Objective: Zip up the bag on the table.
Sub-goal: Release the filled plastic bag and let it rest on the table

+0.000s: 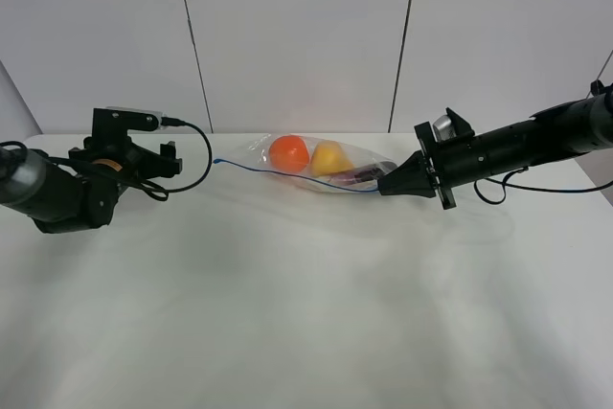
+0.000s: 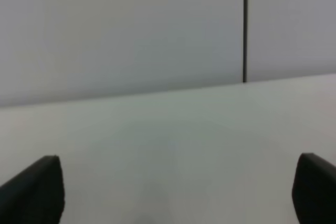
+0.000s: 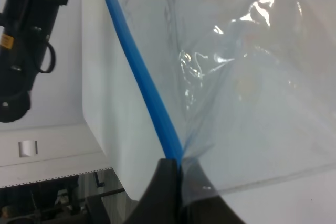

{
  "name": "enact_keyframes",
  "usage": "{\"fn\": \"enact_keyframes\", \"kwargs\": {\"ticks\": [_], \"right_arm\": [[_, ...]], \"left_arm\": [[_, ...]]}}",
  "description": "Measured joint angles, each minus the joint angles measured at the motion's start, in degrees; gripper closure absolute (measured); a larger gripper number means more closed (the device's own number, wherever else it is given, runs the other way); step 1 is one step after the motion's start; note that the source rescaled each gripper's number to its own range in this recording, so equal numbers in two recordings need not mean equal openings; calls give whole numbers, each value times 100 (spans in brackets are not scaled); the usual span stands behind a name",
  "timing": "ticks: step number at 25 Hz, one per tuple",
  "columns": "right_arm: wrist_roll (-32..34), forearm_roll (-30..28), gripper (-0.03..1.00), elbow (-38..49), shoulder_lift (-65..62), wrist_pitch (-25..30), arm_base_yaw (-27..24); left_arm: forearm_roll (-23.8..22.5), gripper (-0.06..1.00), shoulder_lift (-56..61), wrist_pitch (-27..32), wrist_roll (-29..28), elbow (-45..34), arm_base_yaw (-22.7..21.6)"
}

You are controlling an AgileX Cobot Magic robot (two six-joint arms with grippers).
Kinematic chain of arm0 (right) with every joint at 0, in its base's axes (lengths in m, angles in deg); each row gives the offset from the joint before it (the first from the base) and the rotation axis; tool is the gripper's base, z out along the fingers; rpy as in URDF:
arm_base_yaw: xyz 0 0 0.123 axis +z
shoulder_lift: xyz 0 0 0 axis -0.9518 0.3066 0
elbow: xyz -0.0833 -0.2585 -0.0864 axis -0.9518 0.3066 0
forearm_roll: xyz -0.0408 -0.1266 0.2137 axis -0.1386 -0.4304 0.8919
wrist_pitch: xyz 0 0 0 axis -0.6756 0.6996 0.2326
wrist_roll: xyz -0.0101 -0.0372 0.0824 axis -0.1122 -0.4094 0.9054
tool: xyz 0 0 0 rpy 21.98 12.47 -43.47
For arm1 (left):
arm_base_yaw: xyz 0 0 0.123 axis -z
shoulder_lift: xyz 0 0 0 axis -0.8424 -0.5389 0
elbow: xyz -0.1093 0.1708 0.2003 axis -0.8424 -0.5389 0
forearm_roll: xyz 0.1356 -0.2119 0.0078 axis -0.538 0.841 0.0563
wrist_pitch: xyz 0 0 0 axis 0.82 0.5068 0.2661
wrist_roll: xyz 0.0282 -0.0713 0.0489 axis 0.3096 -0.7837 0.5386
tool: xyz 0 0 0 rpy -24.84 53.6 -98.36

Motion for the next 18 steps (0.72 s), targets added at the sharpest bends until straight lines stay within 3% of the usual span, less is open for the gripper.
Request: {"fn": "enact_keyframes", "kwargs": {"ticks": [5, 14, 18], "right_arm": [[-5, 0, 97, 0, 0, 0, 0], [-5, 0, 97, 0, -9, 5, 0], [-5, 0, 97, 0, -40, 5, 0]], "left_arm": [[0, -5, 421, 1942, -284, 519, -14], [7, -6, 671, 7992, -339, 2610, -211], [-199, -6, 675, 9543, -427, 3319, -365]]}}
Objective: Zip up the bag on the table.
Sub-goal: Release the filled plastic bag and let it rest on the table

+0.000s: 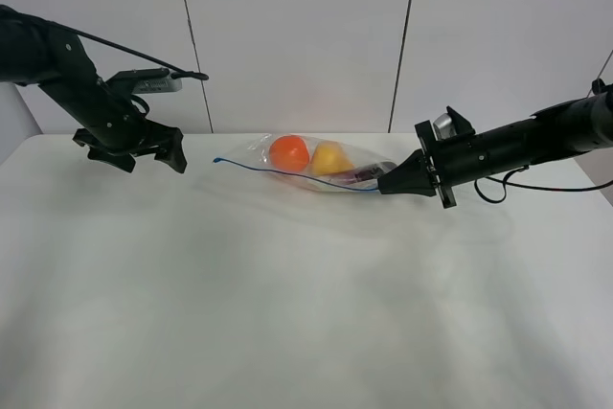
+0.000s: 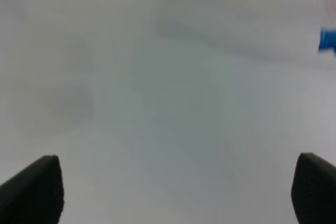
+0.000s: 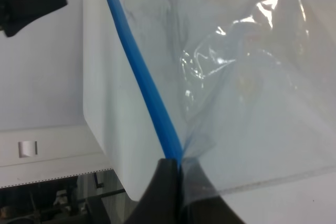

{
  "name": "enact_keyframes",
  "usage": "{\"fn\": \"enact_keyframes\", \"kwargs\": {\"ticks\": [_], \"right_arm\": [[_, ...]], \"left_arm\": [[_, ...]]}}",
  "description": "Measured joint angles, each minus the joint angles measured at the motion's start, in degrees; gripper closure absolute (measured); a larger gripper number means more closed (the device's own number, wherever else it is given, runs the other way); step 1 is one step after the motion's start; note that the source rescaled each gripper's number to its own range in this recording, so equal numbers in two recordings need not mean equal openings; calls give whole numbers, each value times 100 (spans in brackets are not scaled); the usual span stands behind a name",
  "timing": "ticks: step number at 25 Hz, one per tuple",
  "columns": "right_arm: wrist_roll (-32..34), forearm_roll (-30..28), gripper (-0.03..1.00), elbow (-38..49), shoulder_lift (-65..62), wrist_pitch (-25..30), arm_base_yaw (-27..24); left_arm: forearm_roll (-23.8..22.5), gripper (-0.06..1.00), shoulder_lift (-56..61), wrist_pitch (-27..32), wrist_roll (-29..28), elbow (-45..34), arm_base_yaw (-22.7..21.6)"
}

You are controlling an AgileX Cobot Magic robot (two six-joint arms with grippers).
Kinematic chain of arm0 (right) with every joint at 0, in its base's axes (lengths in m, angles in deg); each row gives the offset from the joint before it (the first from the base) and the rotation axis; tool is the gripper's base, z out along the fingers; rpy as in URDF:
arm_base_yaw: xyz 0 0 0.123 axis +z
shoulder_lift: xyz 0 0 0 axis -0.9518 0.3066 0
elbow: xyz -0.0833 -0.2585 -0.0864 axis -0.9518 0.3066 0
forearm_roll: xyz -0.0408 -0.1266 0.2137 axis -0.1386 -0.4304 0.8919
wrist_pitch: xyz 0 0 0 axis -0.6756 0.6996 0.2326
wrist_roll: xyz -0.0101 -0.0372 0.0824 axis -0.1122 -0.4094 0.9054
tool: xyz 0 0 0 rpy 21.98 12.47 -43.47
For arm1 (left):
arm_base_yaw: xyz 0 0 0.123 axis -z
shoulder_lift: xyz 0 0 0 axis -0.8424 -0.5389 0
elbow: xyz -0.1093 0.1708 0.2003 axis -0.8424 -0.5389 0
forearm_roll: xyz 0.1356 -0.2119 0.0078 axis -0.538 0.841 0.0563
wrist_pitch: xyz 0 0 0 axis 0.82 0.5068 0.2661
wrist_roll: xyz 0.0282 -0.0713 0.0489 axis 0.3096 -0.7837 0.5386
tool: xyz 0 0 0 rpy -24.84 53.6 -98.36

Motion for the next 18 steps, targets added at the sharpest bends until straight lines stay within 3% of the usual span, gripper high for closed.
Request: {"fn": "enact_keyframes", "kwargs": {"ticks": [9, 13, 18], "right_arm": [[0, 0, 97, 0, -17, 0, 0], [0, 0, 97, 0, -17, 0, 0], [0, 0, 97, 0, -17, 0, 0]], "left_arm": [[-568, -6, 2, 2159, -684, 512, -42], [-878, -6, 2, 2569, -770, 512, -42], [-1058, -6, 112, 2627, -827, 512, -42]]}}
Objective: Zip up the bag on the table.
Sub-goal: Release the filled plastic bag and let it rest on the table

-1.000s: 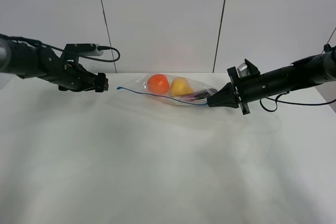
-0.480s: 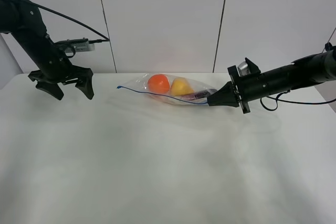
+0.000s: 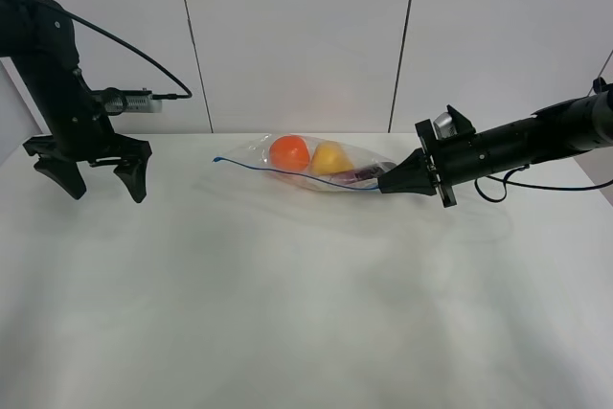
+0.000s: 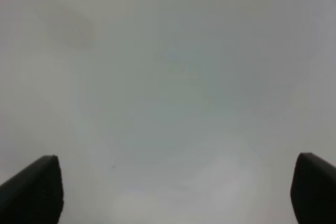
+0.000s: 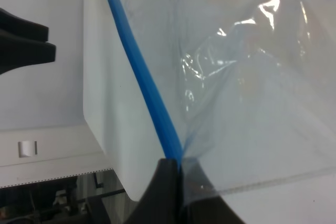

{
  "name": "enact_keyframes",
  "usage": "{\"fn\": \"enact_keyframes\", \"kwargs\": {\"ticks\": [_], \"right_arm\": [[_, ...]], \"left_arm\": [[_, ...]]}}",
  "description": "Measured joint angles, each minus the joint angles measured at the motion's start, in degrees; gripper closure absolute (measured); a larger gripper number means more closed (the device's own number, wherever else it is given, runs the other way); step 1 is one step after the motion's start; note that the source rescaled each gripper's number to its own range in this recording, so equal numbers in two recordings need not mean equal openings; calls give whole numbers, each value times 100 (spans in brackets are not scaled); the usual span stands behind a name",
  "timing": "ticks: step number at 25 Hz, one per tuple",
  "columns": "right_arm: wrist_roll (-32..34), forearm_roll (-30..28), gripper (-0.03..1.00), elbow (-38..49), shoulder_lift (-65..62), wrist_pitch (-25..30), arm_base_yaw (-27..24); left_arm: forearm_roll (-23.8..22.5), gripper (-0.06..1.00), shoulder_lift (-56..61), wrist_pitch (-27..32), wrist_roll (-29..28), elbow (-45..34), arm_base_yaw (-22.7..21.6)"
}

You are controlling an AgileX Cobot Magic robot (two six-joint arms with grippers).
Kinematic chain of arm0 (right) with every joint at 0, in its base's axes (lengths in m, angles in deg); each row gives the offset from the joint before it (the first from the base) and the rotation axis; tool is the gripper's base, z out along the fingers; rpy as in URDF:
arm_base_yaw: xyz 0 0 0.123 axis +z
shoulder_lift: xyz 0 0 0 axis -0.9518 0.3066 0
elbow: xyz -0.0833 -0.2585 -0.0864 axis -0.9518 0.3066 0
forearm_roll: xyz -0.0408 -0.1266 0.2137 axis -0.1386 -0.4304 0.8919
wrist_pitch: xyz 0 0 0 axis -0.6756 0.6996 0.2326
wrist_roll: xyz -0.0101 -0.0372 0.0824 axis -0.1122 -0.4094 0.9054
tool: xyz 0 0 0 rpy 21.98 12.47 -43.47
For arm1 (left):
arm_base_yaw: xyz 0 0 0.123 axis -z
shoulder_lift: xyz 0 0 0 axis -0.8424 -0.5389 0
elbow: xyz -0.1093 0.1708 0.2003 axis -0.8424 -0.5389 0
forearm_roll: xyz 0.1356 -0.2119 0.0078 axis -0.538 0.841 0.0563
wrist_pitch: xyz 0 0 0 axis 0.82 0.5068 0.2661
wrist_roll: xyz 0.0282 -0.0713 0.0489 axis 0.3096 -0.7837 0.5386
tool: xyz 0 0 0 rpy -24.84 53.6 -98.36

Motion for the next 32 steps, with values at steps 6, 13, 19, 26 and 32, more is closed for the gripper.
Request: {"fn": "enact_keyframes", "kwargs": {"ticks": [6, 13, 19, 26, 32], "right_arm": [[0, 0, 97, 0, 0, 0, 0], [0, 0, 97, 0, 0, 0, 0], [0, 0, 97, 0, 0, 0, 0], [0, 0, 97, 0, 0, 0, 0], [0, 0, 97, 0, 0, 0, 0]], "left_arm": [[-376, -6, 651, 6, -114, -100, 0], [-509, -6, 2133, 11, -270, -1021, -4], [-504, -6, 3949, 28, -379, -2690, -4], [-504, -6, 6444, 39, -419, -4466, -4], [-504, -6, 8294, 55, -419, -5253, -4]]}}
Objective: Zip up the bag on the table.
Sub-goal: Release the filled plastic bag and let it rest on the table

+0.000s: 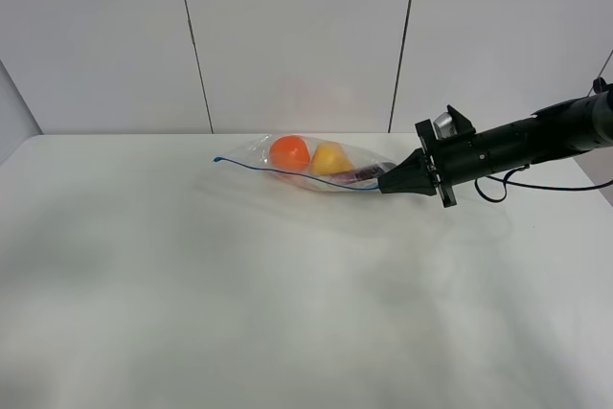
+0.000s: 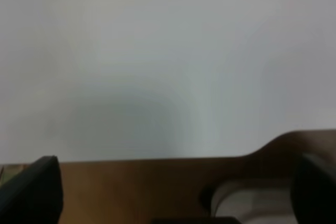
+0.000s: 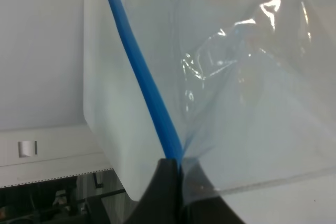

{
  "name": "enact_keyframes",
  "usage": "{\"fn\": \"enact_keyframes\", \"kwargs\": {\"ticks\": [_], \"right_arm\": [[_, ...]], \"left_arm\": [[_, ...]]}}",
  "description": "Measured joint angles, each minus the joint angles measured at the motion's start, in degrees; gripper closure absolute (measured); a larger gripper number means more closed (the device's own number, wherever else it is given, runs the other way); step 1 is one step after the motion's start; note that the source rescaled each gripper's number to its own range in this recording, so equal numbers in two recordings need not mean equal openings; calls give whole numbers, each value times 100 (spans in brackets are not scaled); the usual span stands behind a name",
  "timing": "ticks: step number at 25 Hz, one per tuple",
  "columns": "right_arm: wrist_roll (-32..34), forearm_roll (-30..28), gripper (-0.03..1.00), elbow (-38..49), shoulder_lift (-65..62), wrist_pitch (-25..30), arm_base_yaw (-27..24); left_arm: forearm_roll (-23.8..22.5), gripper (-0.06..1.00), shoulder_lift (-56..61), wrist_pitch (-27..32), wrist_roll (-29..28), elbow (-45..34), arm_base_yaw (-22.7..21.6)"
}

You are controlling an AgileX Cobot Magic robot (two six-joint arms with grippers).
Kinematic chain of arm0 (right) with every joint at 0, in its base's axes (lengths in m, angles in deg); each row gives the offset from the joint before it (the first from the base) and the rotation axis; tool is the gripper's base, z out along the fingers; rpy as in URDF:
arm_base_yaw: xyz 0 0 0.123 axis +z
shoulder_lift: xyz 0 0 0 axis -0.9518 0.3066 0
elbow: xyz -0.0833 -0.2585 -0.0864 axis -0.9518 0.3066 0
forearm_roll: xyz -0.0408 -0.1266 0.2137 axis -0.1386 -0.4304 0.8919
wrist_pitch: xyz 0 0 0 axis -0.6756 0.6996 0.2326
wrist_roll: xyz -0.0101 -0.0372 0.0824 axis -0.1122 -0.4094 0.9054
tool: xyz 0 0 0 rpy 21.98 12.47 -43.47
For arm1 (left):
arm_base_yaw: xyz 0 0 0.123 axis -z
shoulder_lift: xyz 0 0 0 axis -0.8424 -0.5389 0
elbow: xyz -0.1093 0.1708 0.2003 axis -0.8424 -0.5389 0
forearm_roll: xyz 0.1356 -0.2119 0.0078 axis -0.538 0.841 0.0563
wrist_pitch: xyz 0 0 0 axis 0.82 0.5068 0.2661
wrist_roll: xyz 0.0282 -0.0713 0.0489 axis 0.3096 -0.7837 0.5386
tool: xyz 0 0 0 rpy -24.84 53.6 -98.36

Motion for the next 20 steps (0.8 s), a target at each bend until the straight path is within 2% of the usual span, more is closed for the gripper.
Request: {"fn": "enact_keyframes", "kwargs": {"ticks": [7, 11, 20], "right_arm": [[0, 0, 97, 0, 0, 0, 0], [0, 0, 97, 0, 0, 0, 0], [17, -105, 97, 0, 0, 0, 0]], "left_arm": [[132, -6, 1139, -55, 0, -276, 0], [509, -6, 1321, -211, 6, -401, 0], [568, -6, 1330, -256, 22, -407, 0]]}}
